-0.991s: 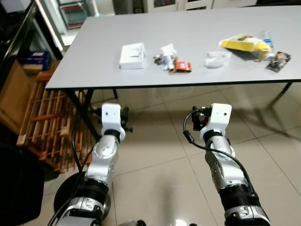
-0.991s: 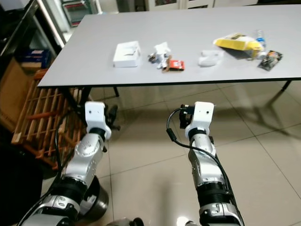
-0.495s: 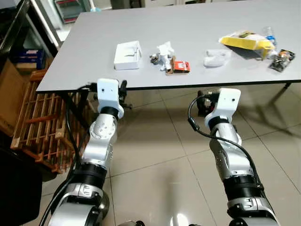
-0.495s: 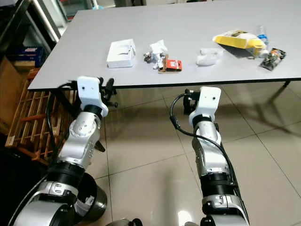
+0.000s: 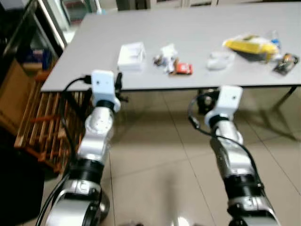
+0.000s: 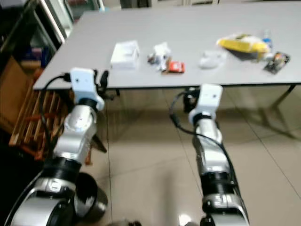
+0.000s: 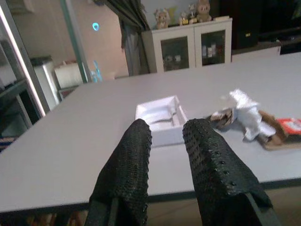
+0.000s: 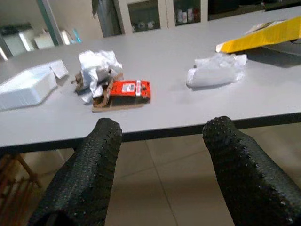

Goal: Picking trash to rubbish bin

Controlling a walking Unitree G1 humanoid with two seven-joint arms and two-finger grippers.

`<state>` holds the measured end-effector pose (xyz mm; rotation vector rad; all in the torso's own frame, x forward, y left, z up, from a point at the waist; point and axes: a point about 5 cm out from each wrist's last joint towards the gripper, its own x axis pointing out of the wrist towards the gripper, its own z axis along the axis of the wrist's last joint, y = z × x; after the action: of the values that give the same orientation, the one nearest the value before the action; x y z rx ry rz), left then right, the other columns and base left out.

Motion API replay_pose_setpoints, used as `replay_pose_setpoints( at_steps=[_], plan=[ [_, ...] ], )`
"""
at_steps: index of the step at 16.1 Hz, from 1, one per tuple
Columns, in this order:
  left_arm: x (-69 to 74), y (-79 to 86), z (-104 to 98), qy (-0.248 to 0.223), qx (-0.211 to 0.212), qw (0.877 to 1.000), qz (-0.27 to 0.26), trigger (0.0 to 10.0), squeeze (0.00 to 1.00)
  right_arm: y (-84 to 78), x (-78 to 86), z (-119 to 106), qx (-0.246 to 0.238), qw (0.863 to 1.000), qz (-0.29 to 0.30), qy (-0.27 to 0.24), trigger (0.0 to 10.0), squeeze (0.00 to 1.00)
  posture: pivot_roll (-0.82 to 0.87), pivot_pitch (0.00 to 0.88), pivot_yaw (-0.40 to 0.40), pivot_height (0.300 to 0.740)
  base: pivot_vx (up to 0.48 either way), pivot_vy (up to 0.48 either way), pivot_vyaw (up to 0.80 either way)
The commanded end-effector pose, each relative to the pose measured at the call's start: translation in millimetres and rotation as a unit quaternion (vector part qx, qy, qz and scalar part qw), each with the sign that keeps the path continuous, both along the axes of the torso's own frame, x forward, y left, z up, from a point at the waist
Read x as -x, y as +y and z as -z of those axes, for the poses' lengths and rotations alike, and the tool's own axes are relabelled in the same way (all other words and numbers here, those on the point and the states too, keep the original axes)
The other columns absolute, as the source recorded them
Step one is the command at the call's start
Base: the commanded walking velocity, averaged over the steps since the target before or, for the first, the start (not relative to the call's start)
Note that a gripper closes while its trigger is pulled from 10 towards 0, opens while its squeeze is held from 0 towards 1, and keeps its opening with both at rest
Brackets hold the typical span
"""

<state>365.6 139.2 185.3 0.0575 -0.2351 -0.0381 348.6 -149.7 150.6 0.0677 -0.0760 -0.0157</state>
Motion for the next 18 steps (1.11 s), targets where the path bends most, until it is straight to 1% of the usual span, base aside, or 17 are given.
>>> replay_pose_setpoints(
  at_steps=[1,18],
  plan=[
    [-0.3,-1.8,-6.1,-0.007,0.001,1.000,-0.001,10.0,0.00,-2.6,0.3,-3.2,-0.004,1.000,0.006,-0.002,10.0,0.00,-0.01,0.110,0.117,0.740,0.480,0.000,0.00],
    [0.4,-3.1,-7.0,-0.002,-0.002,1.000,-0.004,10.0,0.00,-2.2,1.5,-1.5,-0.009,1.000,0.004,0.004,10.0,0.00,-0.02,0.113,0.119,0.740,0.480,0.000,0.00]
  ],
)
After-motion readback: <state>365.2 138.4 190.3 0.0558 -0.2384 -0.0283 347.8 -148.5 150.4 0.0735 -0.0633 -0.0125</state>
